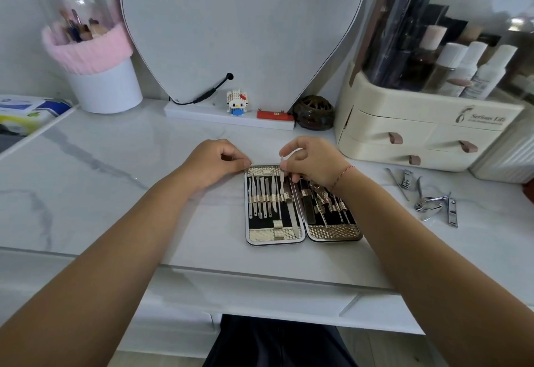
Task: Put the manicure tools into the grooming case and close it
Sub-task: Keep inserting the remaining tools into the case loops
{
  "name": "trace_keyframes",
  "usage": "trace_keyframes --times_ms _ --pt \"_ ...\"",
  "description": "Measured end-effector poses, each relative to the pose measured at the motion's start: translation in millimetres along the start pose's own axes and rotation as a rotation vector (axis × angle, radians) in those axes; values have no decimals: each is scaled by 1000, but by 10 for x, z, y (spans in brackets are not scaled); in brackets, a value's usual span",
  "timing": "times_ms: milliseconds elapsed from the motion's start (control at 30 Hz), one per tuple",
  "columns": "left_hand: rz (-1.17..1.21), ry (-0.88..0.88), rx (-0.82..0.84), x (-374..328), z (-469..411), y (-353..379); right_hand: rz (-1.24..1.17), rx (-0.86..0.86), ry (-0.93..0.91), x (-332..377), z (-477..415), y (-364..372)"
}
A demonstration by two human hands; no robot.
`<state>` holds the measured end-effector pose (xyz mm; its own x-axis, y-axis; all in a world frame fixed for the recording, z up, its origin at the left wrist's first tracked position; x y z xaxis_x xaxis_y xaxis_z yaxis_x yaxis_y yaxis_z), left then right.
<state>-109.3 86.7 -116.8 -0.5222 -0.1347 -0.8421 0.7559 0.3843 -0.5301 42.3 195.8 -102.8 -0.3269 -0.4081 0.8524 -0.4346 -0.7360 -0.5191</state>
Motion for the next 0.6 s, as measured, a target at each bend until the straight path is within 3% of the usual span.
trace_keyframes --times_ms 600 --pt "18 12 -3 11 -13 3 336 62 -56 124 20 -13"
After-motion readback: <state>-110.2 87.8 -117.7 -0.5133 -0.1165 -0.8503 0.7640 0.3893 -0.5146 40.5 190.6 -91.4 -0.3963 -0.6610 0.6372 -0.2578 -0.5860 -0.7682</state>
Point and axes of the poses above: each hand's wrist, its own z-axis away from the middle knuckle, its own y-axis out of the palm, x = y × z, the point moved 8 cm from there along -z, towards the middle knuckle, and after that the axes turned 6 degrees about x, right-handed, at the moved point
